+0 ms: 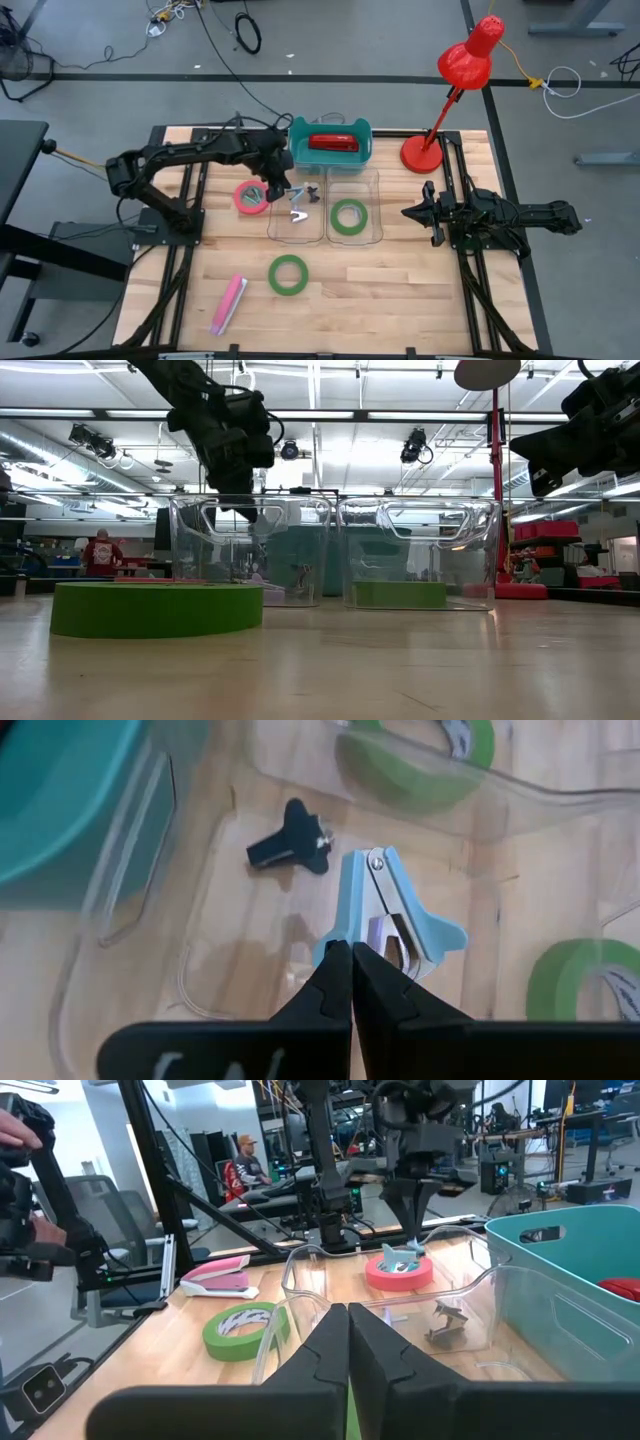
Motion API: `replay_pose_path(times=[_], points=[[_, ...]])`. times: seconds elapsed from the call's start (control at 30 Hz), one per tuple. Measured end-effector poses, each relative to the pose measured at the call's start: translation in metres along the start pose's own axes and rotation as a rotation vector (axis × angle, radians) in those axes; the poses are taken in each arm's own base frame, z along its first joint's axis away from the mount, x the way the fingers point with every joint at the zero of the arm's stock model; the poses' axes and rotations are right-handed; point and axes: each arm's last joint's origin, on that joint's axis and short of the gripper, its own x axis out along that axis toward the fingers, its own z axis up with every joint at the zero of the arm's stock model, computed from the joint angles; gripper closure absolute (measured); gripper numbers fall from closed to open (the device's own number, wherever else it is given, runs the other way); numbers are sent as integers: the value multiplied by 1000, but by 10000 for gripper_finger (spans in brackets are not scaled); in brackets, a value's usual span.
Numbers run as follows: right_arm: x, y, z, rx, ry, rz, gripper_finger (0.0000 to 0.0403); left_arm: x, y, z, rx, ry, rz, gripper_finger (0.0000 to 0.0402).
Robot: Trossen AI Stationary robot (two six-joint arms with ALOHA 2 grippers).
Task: Pick and place Stapler, Stapler remover, tape
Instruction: Put the top blue staple remover into the left transparent bin, then put the pink tape into the right transparent bin
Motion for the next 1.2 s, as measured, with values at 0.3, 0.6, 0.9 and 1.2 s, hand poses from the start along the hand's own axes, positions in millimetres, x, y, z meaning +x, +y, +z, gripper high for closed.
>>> replay_pose_path(times=[0.3,0.6,0.9,1.2], points=[[0,0,0,0,0,0,396,12,3,-2,-11,40,-7,400],[0,0,0,0,0,0,396,12,3,-2,-10,42,-1,396],[0,0,0,0,0,0,396,12,3,-2,-10,42,-1,390],[0,0,0,0,0,0,396,12,4,-2,-10,47,32,299]])
